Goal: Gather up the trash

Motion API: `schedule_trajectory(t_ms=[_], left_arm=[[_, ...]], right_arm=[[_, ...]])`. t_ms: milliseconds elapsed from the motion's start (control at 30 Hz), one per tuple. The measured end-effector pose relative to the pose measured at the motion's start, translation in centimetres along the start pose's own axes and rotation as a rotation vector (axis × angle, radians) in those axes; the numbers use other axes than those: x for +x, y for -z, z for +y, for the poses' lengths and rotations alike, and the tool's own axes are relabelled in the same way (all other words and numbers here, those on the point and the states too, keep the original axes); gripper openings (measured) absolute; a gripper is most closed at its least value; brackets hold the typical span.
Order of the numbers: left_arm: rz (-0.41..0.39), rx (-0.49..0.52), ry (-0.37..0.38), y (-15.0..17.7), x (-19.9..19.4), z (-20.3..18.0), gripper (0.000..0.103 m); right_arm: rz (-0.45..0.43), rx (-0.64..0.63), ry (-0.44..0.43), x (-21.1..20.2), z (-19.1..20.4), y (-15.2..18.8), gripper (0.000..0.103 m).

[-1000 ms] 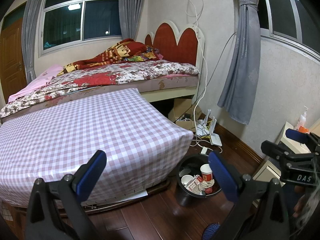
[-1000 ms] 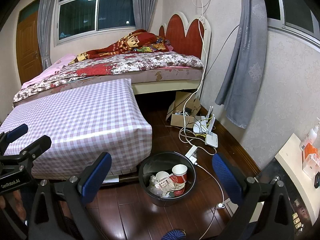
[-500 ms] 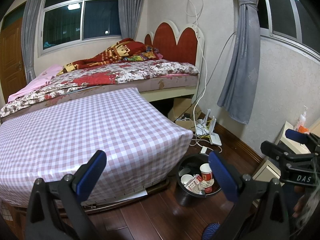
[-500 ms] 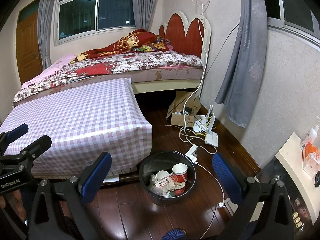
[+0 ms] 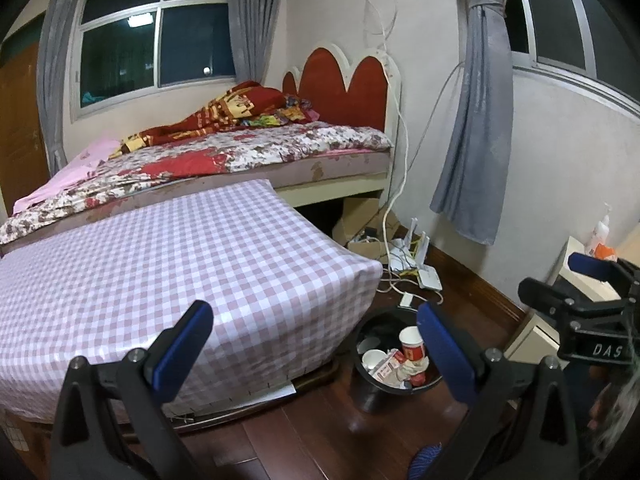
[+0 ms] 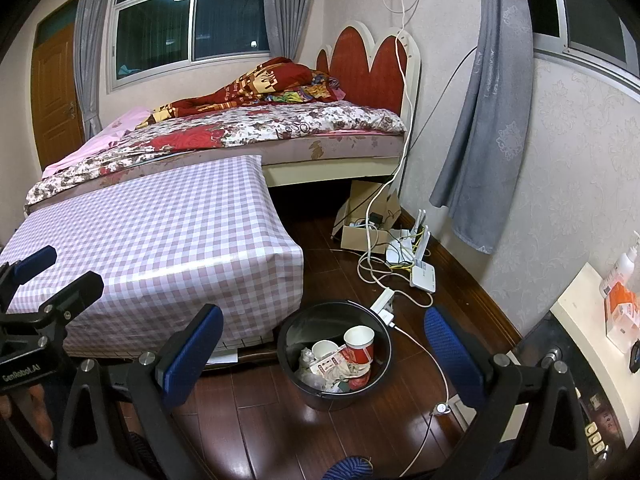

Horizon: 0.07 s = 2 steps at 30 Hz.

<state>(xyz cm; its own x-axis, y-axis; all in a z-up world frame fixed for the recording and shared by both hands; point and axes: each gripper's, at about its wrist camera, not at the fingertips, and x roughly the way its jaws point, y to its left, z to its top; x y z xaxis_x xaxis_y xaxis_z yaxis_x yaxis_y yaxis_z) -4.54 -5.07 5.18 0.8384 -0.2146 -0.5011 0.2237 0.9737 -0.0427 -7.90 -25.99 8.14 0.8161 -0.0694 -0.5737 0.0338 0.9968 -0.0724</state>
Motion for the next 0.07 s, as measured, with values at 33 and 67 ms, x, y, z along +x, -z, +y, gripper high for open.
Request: schedule_trajectory(t_ms=[33,67], left_arm=[[0.004,-0.003,0.001,-0.04,0.11,0.02,0.102],[0.007,-0.014,0.004,0.03,0.10,0.16,0.102]], right_arm=[[0.000,0.001,0.001,-0.03,0.04,0.06,0.102],[0.001,0.000,0.001,-0.02,0.02,0.08,0.102]])
